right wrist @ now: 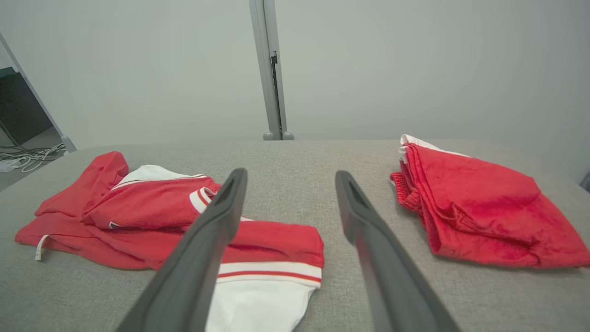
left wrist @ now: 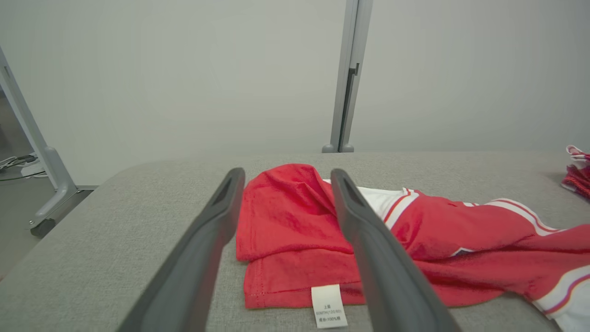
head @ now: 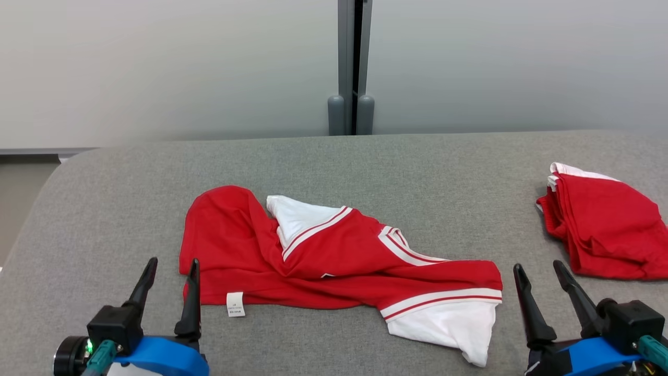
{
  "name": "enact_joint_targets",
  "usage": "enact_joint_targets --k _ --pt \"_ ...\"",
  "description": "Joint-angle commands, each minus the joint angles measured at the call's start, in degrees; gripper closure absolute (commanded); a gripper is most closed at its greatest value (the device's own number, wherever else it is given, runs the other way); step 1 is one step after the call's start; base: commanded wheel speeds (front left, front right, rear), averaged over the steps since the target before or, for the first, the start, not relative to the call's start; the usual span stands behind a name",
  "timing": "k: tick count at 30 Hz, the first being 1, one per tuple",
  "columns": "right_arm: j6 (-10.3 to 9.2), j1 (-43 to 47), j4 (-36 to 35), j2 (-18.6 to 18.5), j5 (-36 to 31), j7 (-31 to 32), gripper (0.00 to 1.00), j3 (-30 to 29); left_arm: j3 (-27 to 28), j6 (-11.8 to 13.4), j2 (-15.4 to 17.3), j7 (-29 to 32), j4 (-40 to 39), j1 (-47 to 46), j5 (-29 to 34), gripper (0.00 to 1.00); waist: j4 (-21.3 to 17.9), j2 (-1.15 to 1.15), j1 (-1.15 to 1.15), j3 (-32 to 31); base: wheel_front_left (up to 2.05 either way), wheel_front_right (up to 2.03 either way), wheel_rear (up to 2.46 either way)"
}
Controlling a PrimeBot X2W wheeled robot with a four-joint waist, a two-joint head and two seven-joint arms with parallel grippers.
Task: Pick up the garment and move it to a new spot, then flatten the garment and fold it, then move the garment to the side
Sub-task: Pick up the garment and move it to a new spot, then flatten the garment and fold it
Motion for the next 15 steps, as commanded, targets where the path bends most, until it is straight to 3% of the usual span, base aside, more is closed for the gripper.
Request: enact_joint_targets --k 1,15 --pt "0.0 1.1 -0.5 0.0 0.1 0.3 0.0 0.0 -0.1 0.1 0.3 0.2 -0.4 0.8 -0.3 0.0 -0.4 0.0 0.0 -0.6 0.0 0.0 0.0" --pt "0.0 1.9 -2.6 0.0 0.2 1.3 0.0 0.0 -0.7 1.0 0.6 1.2 -1.1 2.3 -0.7 0.0 -0.7 0.0 0.0 -1.1 0.0 0.0 0.0"
